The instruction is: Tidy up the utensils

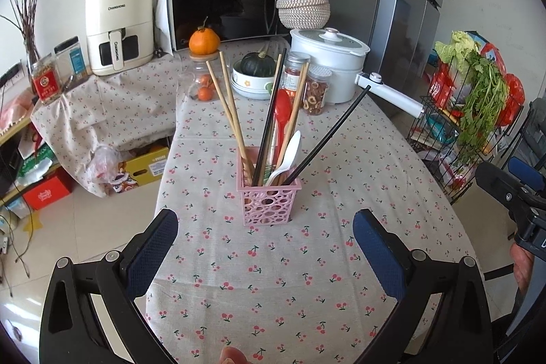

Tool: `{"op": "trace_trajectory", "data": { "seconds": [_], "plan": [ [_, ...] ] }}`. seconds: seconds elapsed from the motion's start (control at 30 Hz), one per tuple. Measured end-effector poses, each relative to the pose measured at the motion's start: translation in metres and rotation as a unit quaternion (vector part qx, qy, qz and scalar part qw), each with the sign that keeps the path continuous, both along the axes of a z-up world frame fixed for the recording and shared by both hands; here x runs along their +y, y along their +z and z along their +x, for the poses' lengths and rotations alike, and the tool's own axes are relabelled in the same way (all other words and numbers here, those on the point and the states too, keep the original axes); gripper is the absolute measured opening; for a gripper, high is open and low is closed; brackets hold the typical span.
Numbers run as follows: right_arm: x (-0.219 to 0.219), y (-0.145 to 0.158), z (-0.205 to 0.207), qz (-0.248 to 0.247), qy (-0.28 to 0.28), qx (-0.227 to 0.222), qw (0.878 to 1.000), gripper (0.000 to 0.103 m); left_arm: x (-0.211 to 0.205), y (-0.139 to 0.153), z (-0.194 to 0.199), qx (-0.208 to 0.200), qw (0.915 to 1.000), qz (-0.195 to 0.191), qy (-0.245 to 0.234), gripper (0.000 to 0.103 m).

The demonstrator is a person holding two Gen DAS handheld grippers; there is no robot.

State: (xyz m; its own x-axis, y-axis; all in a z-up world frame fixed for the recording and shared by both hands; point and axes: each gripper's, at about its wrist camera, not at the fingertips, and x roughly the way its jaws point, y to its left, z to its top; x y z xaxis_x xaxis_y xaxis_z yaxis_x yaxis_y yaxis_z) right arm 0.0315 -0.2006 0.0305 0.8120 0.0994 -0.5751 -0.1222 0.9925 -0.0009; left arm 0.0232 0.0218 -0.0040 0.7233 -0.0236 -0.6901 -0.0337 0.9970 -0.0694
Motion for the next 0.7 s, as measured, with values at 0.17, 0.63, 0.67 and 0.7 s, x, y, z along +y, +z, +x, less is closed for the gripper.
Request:
{"op": "trace_trajectory", "data": {
  "seconds": [0.17, 0.63, 0.67, 0.7],
  "plan": [
    [-0.0033, -0.0031, 0.002, 0.0, -0.01, 0.005, 1.0, 0.103, -0.0015, -0.0011, -0.0026, 0.001, 1.0, 0.003, 0.005, 0.103],
    [-0.0031, -0.008, 0.0054, -0.015, -0.017, 0.014, 1.0, 0.103, -0.0059, -0.0029, -0.0033, 0.005, 1.0, 0.004, 0.003, 0.103],
    [-0.0032, -0.0083, 0.0056, -0.015, -0.017, 0.015, 1.0, 0.103, -0.0061, -0.003, -0.0033, 0.005, 1.0, 0.004, 0.002, 0.103],
    [-0.0031, -0.0085, 0.0056, -0.015, -0.018, 0.015, 1.0, 0.103, -0.0063, -0.0032, -0.0035, 0.005, 1.0, 0.004, 0.002, 0.103]
  ]
}}
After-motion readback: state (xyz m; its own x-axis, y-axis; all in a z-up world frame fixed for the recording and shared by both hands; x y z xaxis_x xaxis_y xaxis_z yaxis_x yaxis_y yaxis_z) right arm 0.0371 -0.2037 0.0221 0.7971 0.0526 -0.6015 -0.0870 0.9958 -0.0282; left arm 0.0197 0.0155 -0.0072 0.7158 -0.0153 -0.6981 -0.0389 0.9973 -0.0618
